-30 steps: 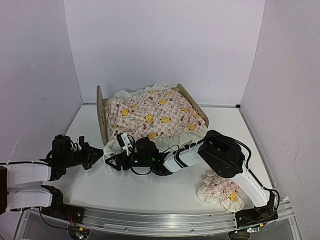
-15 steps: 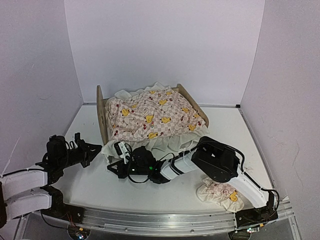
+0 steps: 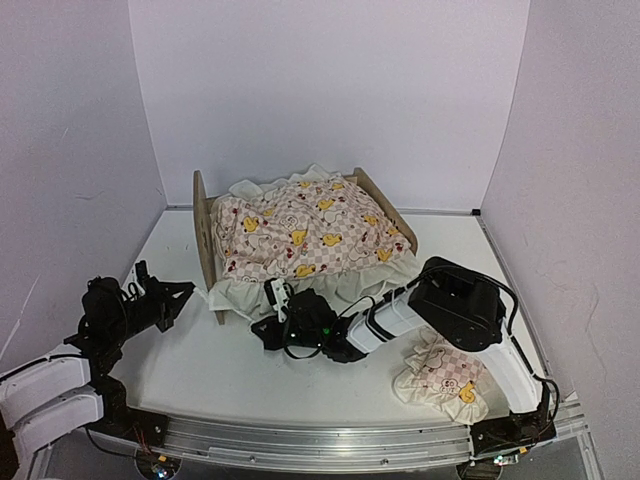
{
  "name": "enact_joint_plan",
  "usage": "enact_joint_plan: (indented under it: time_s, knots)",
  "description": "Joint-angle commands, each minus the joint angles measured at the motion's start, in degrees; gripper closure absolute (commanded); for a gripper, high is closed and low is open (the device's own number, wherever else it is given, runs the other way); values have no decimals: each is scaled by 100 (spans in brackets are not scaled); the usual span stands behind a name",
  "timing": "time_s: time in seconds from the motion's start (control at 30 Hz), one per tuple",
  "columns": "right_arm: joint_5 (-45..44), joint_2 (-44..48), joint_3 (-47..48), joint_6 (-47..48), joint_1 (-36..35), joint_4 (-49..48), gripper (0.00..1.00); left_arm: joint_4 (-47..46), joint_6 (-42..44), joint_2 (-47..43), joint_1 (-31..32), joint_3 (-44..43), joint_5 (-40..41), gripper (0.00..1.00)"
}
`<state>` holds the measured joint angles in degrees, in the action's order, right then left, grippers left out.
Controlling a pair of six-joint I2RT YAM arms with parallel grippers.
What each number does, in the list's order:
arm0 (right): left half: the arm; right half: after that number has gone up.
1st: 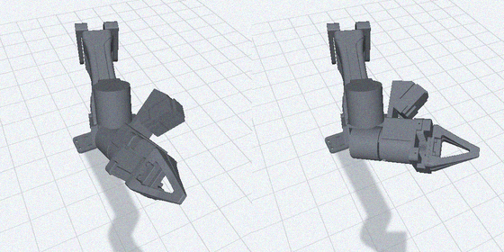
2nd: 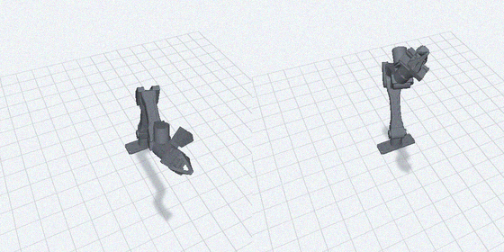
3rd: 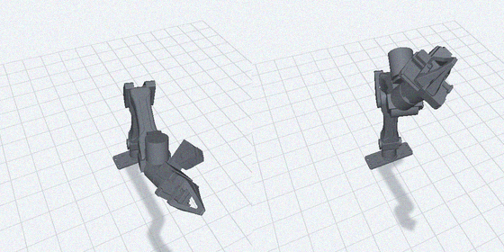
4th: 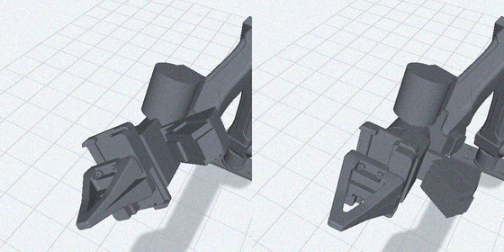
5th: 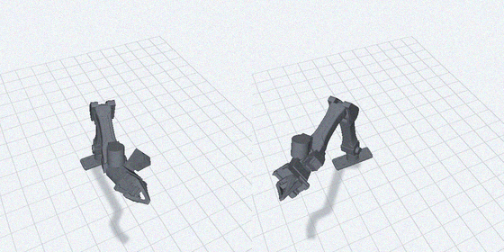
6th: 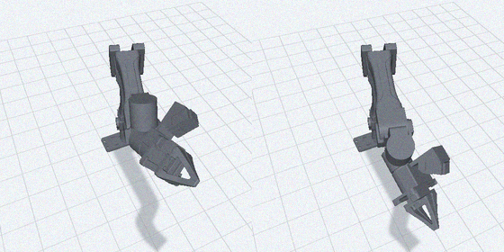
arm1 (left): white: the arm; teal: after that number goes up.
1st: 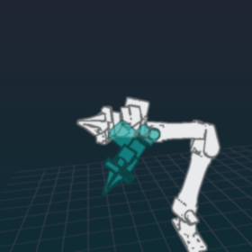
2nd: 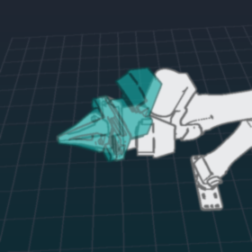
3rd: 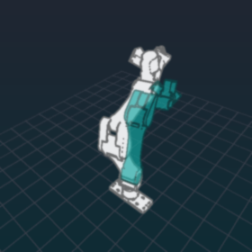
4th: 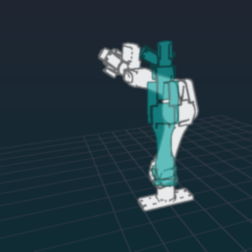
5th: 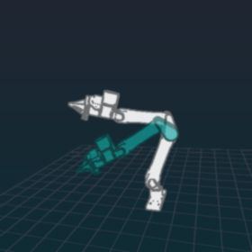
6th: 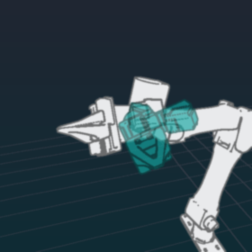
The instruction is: Set up the pet bed
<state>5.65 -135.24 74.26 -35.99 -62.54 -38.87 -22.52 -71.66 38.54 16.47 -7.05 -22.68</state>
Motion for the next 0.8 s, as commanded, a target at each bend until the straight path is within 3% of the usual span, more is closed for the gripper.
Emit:
enact_joint_plan:
  time_s: [0.0,0.1,0.2,0.37,0.57,0.77]
  knots:
    - [-551,-28,835,257,198,1000,100,-218,526,149,-4,-76,560,100]
    - [-700,-235,1303,350,199,1511,100,-222,808,444,-10,-76,795,100]
    - [-799,-228,1303,417,196,1591,100,-167,1142,-102,-6,-66,1303,100]
    - [-1112,-62,1126,611,203,1780,100,1057,1430,-659,-17,-508,1865,100]
    - [-1412,642,883,955,220,2041,100,2115,1203,-543,-12,-483,2553,100]
    - [-1353,1552,579,1160,221,2048,100,2027,1272,120,-31,-343,2777,100]
